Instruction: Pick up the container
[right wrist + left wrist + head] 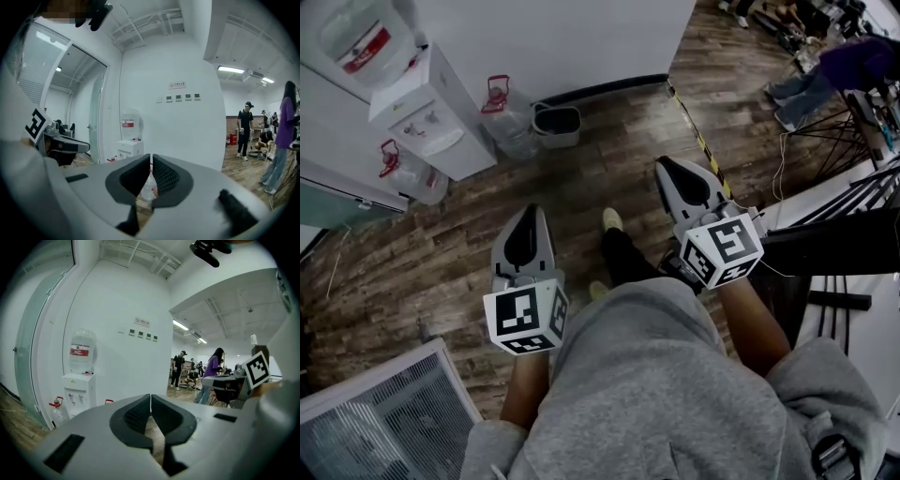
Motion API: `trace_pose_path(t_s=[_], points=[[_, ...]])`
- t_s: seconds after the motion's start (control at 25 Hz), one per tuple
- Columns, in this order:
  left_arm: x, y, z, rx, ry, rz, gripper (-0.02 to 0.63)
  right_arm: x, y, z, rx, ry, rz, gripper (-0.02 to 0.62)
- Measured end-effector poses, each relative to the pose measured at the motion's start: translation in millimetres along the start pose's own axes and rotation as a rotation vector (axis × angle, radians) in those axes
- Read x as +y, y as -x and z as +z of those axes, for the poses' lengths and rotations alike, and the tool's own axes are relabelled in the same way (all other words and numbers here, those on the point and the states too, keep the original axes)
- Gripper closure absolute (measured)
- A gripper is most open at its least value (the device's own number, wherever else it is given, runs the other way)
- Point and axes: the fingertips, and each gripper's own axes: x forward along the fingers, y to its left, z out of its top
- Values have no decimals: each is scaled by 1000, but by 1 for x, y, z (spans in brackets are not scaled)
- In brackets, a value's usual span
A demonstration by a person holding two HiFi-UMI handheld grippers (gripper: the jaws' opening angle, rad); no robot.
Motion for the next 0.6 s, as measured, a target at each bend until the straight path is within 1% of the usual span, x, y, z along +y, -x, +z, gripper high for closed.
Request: trace_pose_path(t_s=[0.2,0.36,0.6], points=[[7,-19,-1,23,-4,16,588,-10,-22,-1,-3,-6,15,562],[10,-43,0,39,-1,16,588,-25,-41,-2,-6,-19,20,563],[16,-92,14,62,-51,20,588,-57,-80,0,13,-48,16,563]])
